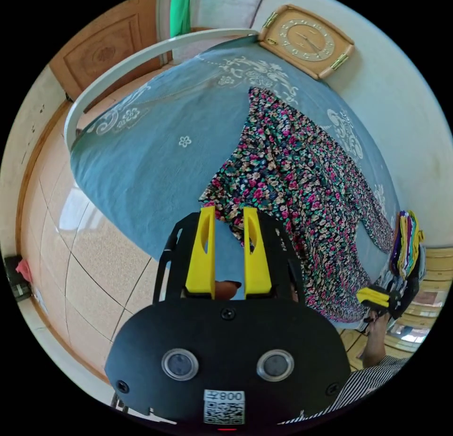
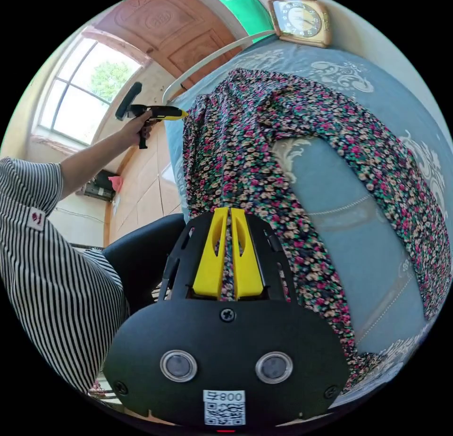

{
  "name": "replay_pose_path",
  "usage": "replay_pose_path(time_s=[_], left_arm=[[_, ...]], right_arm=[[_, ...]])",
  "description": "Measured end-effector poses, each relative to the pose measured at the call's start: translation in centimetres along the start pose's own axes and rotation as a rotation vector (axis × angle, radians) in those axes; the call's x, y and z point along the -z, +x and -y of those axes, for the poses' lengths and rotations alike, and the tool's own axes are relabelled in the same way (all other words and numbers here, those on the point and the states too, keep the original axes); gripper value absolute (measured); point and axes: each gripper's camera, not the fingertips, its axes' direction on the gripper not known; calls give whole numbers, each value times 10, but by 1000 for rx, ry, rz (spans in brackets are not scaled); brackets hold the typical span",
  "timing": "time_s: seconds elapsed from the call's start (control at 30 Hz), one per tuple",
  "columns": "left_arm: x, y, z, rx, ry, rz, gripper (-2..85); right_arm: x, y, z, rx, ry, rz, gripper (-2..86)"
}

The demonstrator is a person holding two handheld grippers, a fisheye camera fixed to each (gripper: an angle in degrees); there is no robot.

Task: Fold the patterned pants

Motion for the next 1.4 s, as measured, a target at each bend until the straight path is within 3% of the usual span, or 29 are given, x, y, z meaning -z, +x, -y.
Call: replay_pose_path(time_s=[0.07,0.37,0.53,0.7,0.83,0.97,1.07,1.2,1.4], left_arm=[[-5,-10,-2,49,13,-26,29],[16,-75,-38,134,140,-259,5],[-20,-97,-44,223,45,-203,4],[-20,-96,-58,240,159,-283,11],[-20,-39,-77,-66,159,-328,28],[-54,64,-105,-468,0,-326,46],[-88,135,-123,-669,-118,-325,49],[-115,201,-136,-802,-188,-317,45],[-137,270,-142,-936,-192,-161,38]], right_arm=[[-16,-15,7,14,-56,-34,69],[-74,-50,12,64,-173,-133,78],[-74,-50,6,-13,-127,-115,75],[-40,-43,-20,-147,-32,-108,68],[16,-11,-95,-433,118,-236,62],[62,28,-197,-836,239,-356,67],[80,41,-246,-1012,273,-423,68],[88,57,-260,-1079,218,-523,68],[85,96,-250,-1076,95,-612,70]])
